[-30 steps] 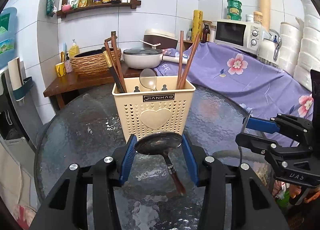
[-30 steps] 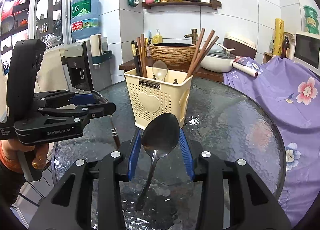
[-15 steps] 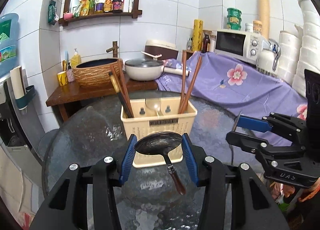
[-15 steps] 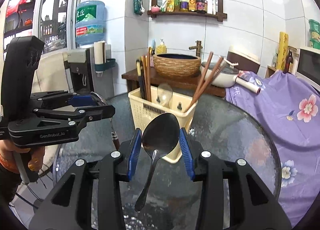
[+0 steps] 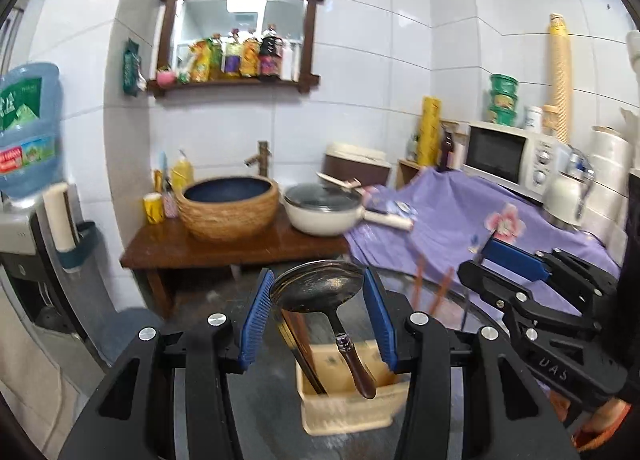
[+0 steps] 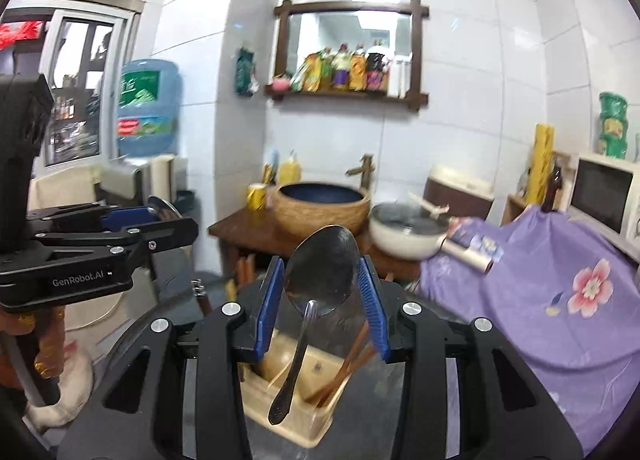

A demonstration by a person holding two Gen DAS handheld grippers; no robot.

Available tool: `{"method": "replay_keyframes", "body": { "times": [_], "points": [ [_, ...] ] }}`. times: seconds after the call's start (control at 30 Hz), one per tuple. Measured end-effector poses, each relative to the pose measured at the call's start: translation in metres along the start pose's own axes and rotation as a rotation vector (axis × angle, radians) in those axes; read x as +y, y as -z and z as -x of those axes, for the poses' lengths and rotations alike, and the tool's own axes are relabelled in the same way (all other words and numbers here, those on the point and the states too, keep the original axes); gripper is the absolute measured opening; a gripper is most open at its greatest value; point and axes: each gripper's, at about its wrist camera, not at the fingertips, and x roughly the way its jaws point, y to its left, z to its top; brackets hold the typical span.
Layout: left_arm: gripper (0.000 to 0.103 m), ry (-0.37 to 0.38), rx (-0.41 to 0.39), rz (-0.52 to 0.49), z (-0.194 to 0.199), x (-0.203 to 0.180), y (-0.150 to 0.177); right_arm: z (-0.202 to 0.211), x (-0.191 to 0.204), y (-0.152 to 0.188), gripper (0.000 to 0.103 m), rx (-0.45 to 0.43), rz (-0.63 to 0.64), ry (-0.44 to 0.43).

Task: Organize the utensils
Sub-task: 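Lower both spoons down into the beige holder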

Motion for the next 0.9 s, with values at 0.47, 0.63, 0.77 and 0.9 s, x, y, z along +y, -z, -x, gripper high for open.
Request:
{"method": "replay_keyframes", "body": {
  "times": [0.47, 0.63, 0.77, 0.9],
  "points": [
    [0.045, -0.074, 0.104, -0.073, -0.068, -0.008, 0.059, -0.062, 0.009, 0.073, 0.039, -0.001, 0.048, 0.092],
    [0.045, -0.062, 0.153, -0.073, -0.083, -0.008, 0.079, -0.065, 0.013, 0.103, 0.039, 0.007, 0.064, 0.084],
    [0.045, -0.052, 0.188, -0.077, -0.09, -0.008, 0.093, -0.066, 0.016, 0.118, 0.039, 0.014, 0.08, 0.08],
    [0.045, -0.044, 0.204, -0.076, -0.093, -0.008, 0.099, -0.069, 0.014, 0.128, 0.039, 0.032, 0.07, 0.071]
  ]
}}
